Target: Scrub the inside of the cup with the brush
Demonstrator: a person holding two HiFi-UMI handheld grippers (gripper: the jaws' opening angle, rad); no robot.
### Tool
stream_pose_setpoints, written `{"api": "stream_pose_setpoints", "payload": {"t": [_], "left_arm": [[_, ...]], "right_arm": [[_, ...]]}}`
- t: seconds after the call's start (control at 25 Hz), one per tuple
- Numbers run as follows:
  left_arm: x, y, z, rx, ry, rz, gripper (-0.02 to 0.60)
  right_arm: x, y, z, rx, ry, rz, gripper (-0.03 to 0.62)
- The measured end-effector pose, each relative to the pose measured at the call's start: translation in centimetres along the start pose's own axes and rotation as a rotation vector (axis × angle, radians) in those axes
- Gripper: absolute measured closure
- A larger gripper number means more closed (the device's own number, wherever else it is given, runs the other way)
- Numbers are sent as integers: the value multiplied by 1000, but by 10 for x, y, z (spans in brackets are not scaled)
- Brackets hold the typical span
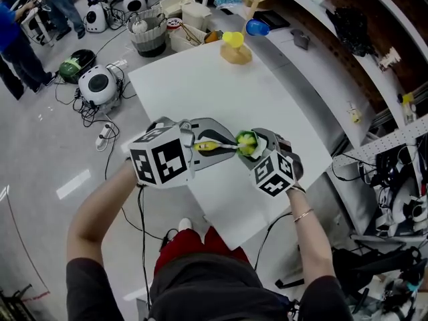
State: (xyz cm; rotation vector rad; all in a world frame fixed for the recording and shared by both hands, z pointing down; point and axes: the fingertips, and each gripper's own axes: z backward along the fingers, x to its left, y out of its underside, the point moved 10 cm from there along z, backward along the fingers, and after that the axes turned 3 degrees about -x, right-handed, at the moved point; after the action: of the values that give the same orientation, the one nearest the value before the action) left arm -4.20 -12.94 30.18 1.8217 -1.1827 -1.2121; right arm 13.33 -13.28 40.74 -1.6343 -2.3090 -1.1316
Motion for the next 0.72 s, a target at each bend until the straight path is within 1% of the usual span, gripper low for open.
{"api": "stream_pose_setpoints", "payload": {"t": [0.04, 0.08, 0.24, 0.28, 0.32, 0.36, 0.48, 0.56, 0.6, 0.64, 0.72], "left_arm": [[5, 2, 0, -10, -45, 87, 543], [11, 6, 0, -37, -96, 210, 543], [22, 41, -4, -228, -299, 841, 543], [21, 50, -5, -279, -335, 974, 543], [20, 58, -7, -326, -364, 1083, 543], [18, 65, -8, -366, -387, 1175, 543], [10, 79, -9, -468, -431, 1402, 543], [6, 87, -7, -518, -450, 1512, 543], [4, 90, -6, -534, -460, 1543, 543], [2, 92, -4, -545, -468, 1559, 543], [0, 93, -1, -555, -478, 1553, 543]], "right_arm": [[-2, 0, 0, 8, 44, -14, 279], [-4, 0, -2, 24, 88, -27, 279], [-10, 8, -8, 107, 238, -64, 279], [-11, 10, -9, 124, 266, -59, 279], [-12, 12, -10, 139, 292, -45, 279], [-11, 13, -11, 152, 314, -25, 279], [-10, 18, -15, 178, 359, 13, 279], [-12, 19, -16, 186, 376, 6, 279], [-12, 19, -16, 188, 381, 2, 279], [-13, 18, -17, 187, 386, 2, 279], [-12, 16, -17, 179, 394, 2, 279]]}}
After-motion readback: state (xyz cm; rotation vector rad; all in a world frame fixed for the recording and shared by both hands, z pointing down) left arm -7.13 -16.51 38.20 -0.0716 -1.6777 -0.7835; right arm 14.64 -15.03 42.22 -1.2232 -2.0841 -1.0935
